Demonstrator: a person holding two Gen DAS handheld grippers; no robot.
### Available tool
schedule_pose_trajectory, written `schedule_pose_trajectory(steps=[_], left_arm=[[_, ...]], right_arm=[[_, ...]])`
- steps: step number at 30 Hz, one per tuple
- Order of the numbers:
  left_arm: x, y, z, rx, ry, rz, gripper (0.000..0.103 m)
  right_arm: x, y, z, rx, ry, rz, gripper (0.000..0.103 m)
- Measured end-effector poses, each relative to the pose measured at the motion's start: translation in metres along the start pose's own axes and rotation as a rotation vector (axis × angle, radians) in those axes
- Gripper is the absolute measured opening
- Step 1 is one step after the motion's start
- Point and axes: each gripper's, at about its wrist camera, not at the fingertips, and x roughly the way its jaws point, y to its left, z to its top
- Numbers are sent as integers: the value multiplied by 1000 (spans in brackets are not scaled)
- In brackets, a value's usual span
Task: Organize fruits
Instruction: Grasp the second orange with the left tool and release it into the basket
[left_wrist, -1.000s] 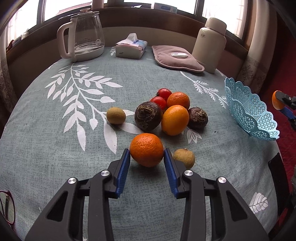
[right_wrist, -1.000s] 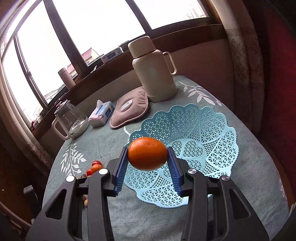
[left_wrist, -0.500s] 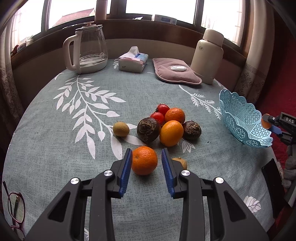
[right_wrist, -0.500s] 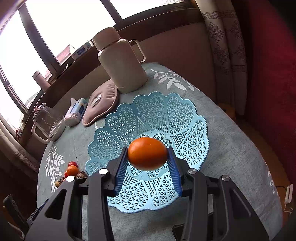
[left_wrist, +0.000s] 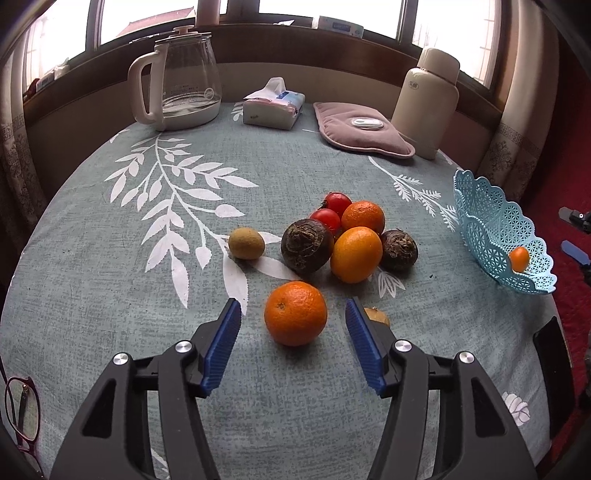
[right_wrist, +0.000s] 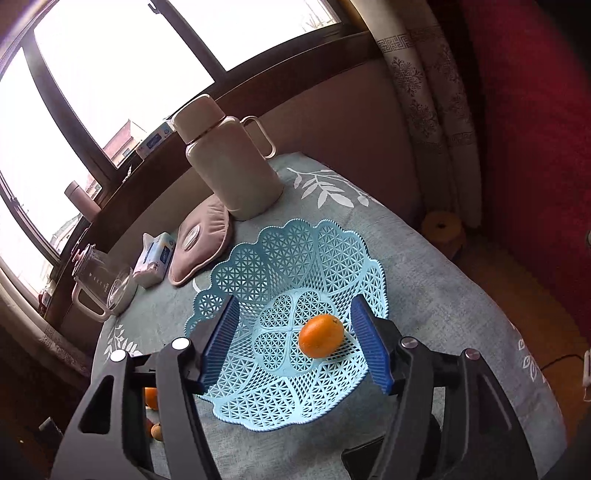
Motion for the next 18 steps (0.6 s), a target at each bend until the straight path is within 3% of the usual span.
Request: schedule_pose_trajectory(steps=[4,9,18], left_arm=[[13,2,1,-4,23,18,59],[18,4,2,-12,46,-18,38],[-11,-26,15,35,-21,-39,38]], right_arm=[[-7,1,3,7,-17,14,67],[-16,3,6,7,-38,31,67],[-39,-3,20,35,-106,50,71]])
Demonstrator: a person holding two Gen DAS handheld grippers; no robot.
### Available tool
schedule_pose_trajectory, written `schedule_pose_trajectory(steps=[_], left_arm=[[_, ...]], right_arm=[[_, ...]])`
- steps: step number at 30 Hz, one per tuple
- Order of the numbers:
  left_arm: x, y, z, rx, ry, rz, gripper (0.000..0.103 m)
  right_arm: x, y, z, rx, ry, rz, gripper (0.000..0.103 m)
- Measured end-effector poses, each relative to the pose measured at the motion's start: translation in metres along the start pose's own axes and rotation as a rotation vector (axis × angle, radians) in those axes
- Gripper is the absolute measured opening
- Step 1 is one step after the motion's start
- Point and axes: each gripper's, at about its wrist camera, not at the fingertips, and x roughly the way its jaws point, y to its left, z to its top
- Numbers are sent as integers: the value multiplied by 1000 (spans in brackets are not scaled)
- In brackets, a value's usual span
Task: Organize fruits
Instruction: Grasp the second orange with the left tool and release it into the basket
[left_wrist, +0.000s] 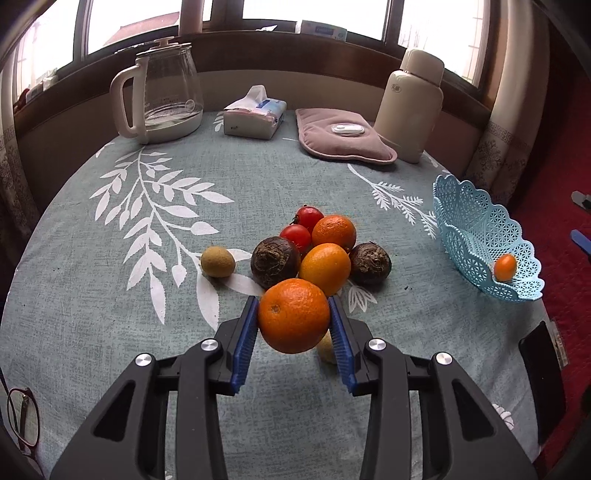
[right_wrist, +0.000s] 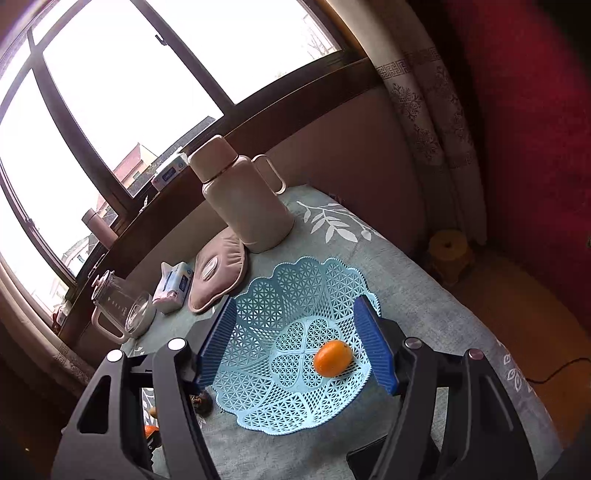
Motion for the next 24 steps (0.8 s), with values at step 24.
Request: schedule_pose_trajectory(steps=[24], left_arm=[[24,-173,40,239,22,-171,41]], right_arm=[[-26,-32,30,90,-55,37,77]])
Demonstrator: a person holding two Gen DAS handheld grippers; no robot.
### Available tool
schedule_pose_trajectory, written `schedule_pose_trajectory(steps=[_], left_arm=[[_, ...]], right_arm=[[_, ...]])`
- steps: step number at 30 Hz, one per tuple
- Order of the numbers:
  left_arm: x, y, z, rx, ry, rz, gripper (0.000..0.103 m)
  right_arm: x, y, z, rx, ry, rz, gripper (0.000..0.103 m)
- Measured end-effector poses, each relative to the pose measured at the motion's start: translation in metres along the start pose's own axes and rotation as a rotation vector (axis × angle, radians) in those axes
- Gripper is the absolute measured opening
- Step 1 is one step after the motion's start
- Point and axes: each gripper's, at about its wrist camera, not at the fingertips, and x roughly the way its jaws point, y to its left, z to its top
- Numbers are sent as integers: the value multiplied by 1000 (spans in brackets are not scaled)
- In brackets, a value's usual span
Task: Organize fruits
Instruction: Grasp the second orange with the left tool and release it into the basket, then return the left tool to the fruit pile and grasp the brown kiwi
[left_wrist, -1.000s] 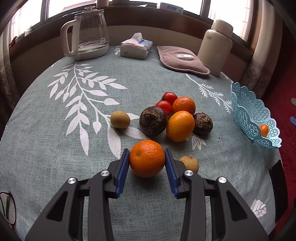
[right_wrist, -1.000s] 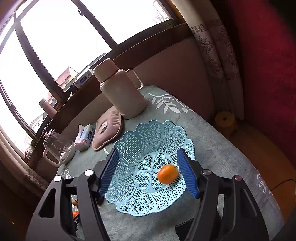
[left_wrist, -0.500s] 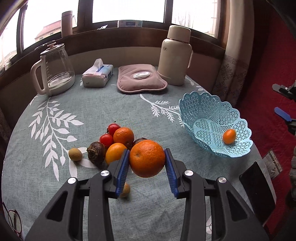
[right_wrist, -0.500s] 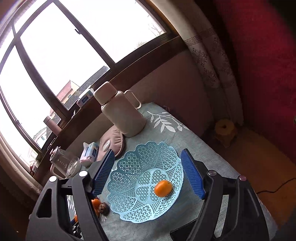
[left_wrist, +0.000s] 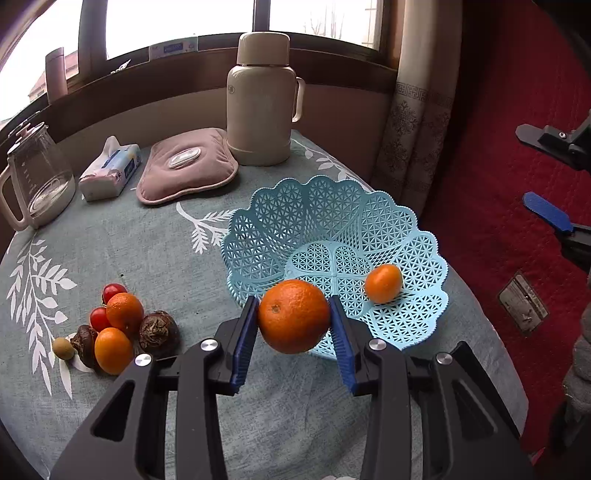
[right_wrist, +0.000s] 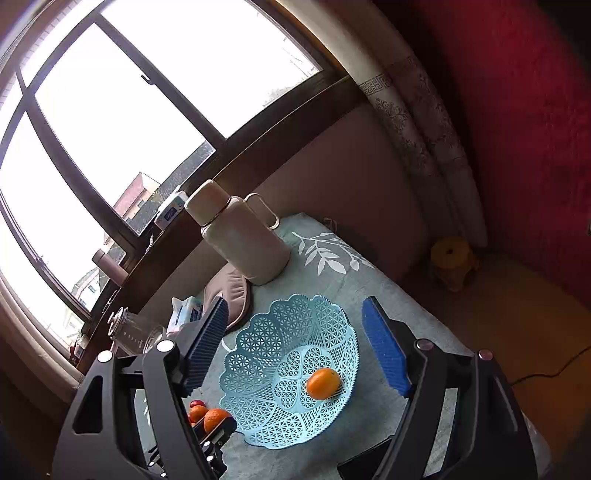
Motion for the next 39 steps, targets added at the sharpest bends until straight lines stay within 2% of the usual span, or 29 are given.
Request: schedule_pose_trajectory(steps=[1,3,4,7,9,16,24,30,39], left_arm=[[1,0,1,-4,-2,6,44],[0,1,2,-16,-14,15,76],[-2,3,2,-20,-25,24,81],[-7,13,1,-39,-33,41,83],[-11,21,0,-58,-46,60,89],[-26,37,-1,-91,-82,117,94],[-43,31,-4,-49,-129,177,94],[-55,34,-4,-50,-152,188,94],[-76,64,-4,-108,-192,240,96]], right_arm=[[-1,-1,0,4,-2,0,80],[-2,-1,1,7,-8,-3,84],[-2,-1,1,7,-9,-4,84],[-2,0,0,9,-12,-6,84],[-2,1,-1,7,-12,-5,85],[-5,5,-3,3,-26,10,88],[-15,1,-1,22,-71,19,92],[-18,5,-1,8,-89,22,92],[-17,14,-6,-24,-88,35,93]])
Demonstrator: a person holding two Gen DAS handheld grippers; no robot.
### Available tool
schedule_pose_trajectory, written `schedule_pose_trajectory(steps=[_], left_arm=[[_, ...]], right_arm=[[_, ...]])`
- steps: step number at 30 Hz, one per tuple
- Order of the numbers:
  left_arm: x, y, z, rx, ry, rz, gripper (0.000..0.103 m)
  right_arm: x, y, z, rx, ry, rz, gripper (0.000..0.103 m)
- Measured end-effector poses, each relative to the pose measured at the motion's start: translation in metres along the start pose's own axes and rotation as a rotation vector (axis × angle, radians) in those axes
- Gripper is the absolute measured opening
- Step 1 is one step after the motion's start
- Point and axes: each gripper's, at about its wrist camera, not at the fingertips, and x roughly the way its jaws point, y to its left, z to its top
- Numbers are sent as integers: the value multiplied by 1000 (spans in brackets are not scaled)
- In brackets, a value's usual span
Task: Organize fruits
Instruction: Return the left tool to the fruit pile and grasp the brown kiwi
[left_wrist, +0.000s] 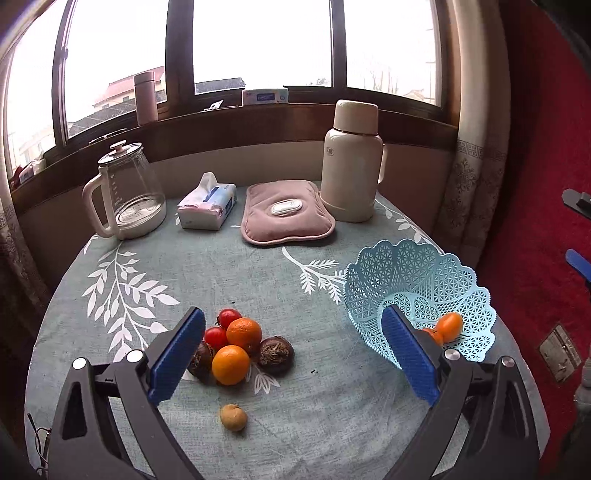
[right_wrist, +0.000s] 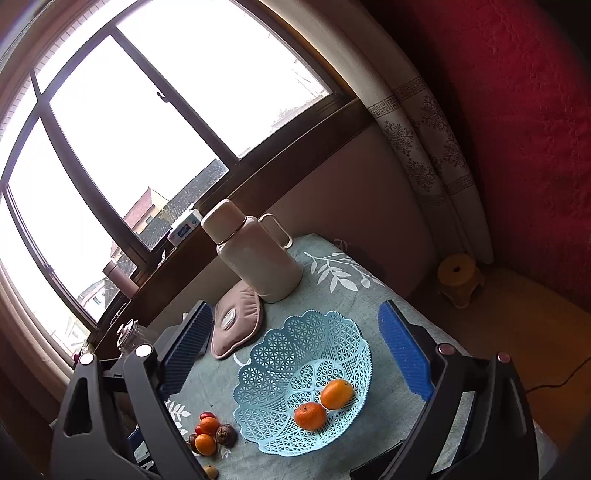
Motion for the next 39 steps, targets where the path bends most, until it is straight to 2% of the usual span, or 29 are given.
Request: schedule_pose_trajectory(steps=[18,36,39], left_arm=[[-1,91,6,-147,15,115,96],[69,152,-37,-232,182,223,96],[79,160,-42,-264,209,228,92]], right_arm=[[7,13,-11,-40,27,14,93],[20,35,-32,-111,89,51,93],[23,40,-36,-127,103,60,93]])
